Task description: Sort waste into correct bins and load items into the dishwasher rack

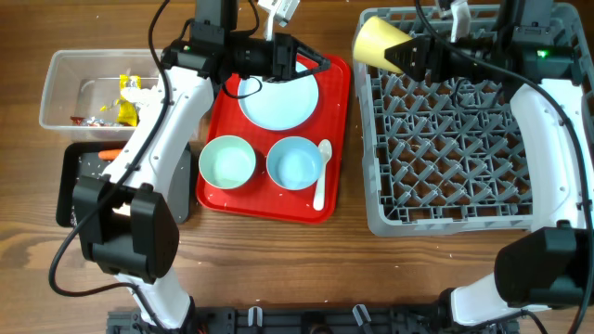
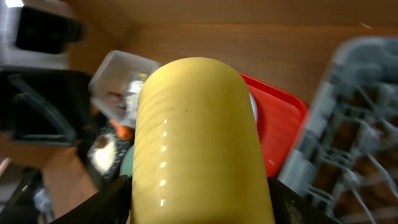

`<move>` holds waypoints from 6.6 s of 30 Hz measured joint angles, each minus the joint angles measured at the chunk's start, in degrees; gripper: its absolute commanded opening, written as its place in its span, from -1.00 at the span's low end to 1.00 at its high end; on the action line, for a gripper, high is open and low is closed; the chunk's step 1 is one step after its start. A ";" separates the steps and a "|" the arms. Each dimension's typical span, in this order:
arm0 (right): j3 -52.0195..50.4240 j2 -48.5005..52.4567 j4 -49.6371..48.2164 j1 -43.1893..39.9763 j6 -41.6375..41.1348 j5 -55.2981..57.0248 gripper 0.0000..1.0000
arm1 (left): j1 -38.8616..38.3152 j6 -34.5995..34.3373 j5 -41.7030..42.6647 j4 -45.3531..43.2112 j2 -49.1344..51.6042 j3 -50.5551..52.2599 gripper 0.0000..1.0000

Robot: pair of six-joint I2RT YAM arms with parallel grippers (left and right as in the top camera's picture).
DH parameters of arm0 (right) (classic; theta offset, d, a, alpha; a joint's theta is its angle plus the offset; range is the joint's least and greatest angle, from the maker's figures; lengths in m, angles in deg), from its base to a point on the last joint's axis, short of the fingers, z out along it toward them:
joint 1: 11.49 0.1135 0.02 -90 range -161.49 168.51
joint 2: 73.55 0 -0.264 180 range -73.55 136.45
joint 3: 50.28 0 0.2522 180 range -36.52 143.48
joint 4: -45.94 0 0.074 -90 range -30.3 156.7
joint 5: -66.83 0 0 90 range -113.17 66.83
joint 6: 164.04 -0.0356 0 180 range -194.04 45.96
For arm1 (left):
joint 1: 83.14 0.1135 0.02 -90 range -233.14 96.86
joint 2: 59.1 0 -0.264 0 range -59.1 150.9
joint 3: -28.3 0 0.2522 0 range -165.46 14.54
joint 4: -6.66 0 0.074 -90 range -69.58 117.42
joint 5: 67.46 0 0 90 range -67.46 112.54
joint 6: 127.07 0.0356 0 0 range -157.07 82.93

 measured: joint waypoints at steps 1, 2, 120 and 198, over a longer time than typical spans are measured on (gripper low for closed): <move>0.11 -0.11 0.57 0.00 -0.98 2.23 -0.18 | 0.02 0.00 -0.13 0.02 0.00 0.00 -0.67; 0.35 -0.24 1.31 0.00 -1.84 4.24 -0.18 | 0.02 0.00 -0.24 0.02 0.00 0.00 -0.68; -10.93 -0.42 30.01 3.04 -11.63 47.60 -0.16 | 0.22 2.45 -42.16 28.30 0.00 0.00 -0.92; -9.05 -0.31 15.04 26.62 -9.90 30.29 0.99 | -1.77 0.42 -59.56 21.00 0.00 21.68 -0.61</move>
